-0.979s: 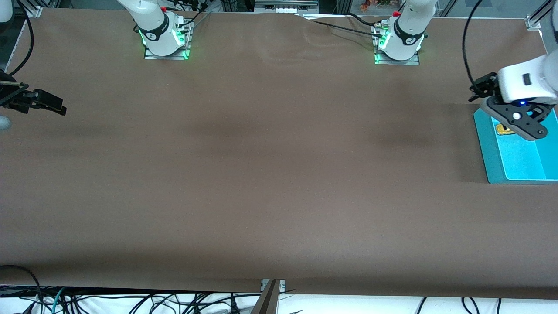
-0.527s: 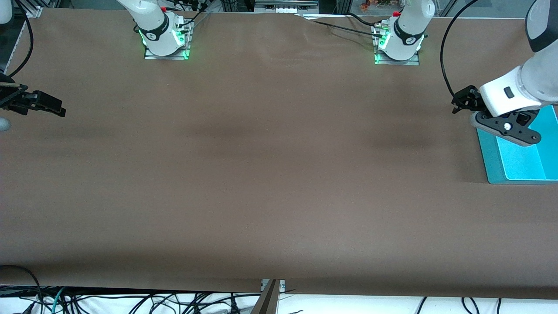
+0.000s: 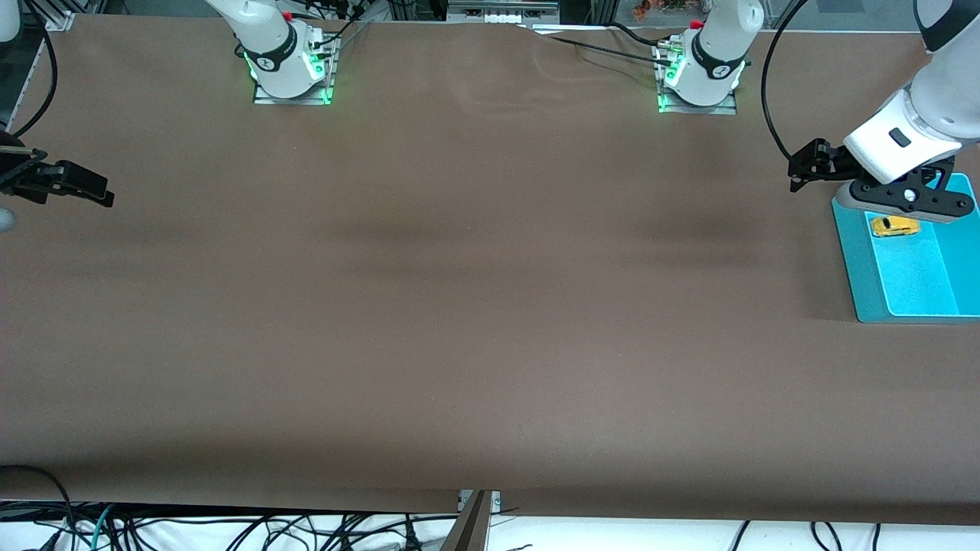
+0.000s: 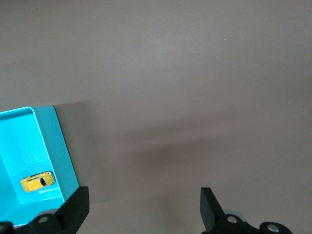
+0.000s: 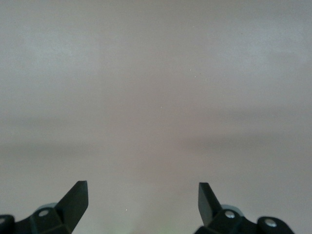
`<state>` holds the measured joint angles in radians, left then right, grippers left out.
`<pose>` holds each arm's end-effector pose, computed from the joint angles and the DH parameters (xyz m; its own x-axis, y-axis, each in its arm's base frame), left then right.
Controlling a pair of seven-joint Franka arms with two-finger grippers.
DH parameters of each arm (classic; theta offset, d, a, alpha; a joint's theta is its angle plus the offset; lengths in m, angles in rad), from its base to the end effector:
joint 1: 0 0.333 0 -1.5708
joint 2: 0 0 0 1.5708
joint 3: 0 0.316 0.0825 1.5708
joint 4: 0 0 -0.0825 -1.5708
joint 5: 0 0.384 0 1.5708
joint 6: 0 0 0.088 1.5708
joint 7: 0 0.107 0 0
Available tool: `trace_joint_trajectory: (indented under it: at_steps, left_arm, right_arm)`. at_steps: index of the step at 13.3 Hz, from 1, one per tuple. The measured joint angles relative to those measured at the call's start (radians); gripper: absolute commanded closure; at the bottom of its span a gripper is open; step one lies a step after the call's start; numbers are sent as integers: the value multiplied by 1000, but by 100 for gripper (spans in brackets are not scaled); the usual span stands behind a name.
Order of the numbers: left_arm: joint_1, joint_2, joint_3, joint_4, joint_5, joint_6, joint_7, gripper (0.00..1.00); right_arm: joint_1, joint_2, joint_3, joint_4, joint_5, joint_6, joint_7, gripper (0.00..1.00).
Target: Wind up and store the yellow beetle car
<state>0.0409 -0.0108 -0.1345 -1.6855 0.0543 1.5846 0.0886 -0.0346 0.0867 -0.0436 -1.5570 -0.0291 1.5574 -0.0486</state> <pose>0.5457 -0.0458 0.5777 0.9789 -0.1812 -0.0946 -0.1863 -0.9814 -0.0472 0.5750 -0.0472 0.5809 0.9957 -0.0299 -0.0876 -0.0275 -0.9992 0.0286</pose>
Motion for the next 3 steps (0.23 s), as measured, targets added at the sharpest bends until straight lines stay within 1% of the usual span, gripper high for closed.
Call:
trace_joint_trajectory:
  at_steps: [3]
  left_arm:
    - [0, 0, 6, -5, -1, 4, -2, 0]
  right_arm:
    - [0, 0, 0, 1, 0, 0, 0, 0]
